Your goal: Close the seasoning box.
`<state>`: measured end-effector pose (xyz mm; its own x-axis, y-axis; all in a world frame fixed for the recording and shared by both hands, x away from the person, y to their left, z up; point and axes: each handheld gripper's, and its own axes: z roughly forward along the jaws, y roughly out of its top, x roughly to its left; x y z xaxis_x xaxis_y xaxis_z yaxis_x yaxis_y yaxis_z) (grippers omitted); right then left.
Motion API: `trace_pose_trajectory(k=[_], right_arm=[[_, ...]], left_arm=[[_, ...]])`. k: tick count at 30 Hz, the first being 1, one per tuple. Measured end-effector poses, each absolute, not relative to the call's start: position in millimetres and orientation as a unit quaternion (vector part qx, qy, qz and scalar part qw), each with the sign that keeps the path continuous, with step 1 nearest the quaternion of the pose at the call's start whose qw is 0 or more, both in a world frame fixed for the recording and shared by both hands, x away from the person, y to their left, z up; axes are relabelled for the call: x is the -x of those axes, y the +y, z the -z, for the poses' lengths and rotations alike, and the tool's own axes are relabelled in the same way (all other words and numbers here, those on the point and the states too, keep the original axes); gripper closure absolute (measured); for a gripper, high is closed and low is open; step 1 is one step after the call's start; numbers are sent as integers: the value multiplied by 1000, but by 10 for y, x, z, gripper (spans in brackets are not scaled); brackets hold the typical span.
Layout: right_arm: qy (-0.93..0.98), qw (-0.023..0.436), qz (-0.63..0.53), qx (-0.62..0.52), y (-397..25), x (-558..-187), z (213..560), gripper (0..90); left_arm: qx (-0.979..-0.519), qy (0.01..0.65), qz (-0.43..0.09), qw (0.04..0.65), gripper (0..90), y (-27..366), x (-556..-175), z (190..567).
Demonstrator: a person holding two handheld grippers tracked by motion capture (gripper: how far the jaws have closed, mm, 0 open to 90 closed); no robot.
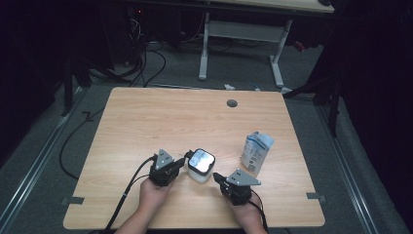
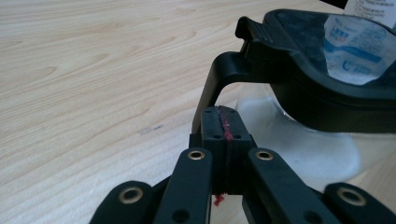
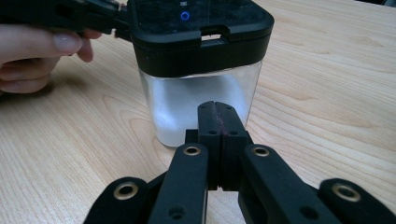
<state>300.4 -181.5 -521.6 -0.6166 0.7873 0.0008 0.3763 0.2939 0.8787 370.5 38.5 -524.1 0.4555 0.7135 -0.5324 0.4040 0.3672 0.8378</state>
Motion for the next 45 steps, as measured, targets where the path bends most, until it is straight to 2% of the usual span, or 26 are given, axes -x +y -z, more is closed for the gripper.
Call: trace_pose_trajectory(k=[12, 18, 26, 35, 40, 45], right_arm=[[771, 225, -457, -382, -1839, -2995, 5222, 900], [768, 232, -453, -389, -1844, -3038, 5221, 900], [757, 247, -442, -412, -1892, -3197, 5197, 900], [757, 251, -424, -429, -1818, -3478, 5272, 900], [764, 252, -419, -421, -1773, -3450, 5271, 900], [770, 245, -418, -415, -1756, -3386, 5262, 900]], left_arm=[[-553, 503, -119, 653, 899, 260, -3995, 5237], [-552, 503, -119, 655, 898, 352, -3944, 5233], [-545, 508, -141, 652, 824, 840, -3712, 5174], [-530, 527, -187, 637, 660, 1495, -3470, 5180], [-514, 542, -189, 638, 645, 1740, -3408, 5222], [-509, 539, -194, 642, 643, 1802, -3378, 5192]])
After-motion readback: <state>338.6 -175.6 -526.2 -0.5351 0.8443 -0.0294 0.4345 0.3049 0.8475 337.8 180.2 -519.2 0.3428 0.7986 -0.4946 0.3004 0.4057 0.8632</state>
